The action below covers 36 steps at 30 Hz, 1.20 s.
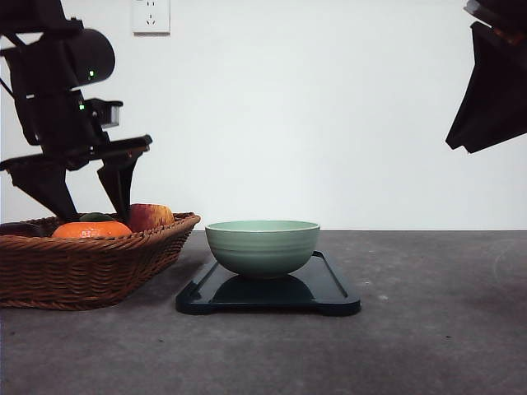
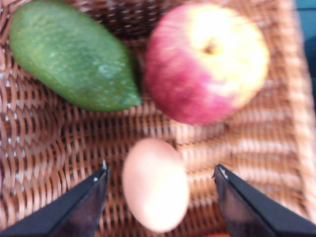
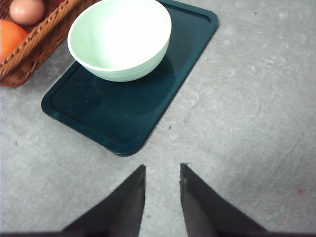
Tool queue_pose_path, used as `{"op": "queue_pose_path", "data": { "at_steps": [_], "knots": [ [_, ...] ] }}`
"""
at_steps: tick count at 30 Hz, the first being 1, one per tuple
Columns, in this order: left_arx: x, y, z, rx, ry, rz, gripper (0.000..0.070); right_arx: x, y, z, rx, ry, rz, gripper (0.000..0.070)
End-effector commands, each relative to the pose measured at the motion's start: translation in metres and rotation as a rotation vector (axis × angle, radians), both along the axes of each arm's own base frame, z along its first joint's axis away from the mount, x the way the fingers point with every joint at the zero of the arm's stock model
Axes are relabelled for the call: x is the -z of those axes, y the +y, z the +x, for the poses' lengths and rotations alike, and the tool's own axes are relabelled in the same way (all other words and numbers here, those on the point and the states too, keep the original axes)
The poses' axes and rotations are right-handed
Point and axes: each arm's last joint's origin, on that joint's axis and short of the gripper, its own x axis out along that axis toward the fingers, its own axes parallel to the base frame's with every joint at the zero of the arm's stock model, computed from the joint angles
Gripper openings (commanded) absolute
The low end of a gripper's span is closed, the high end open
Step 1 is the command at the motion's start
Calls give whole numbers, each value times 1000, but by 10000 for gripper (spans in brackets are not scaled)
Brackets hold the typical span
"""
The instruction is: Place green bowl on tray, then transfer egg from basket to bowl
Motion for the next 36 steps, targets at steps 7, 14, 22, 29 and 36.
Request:
{"op": "queue_pose_path", "data": {
  "at_steps": [7, 14, 22, 29, 36],
  "knots": [
    [21, -4, 12, 2, 45, 16, 432, -1, 1, 1, 25, -2, 1, 135],
    [22, -6, 12, 7, 44, 16, 420, -1, 1, 1, 25, -2, 1, 135],
    [22, -5, 11, 7, 62, 20, 253, -1, 1, 1, 28, -3, -1, 135],
    [23, -5, 9, 7, 80, 23, 251, -1, 1, 1, 28, -3, -1, 135],
    [17, -5, 7, 7, 89, 26, 251, -1, 1, 1, 28, -3, -1, 135]
  ]
}}
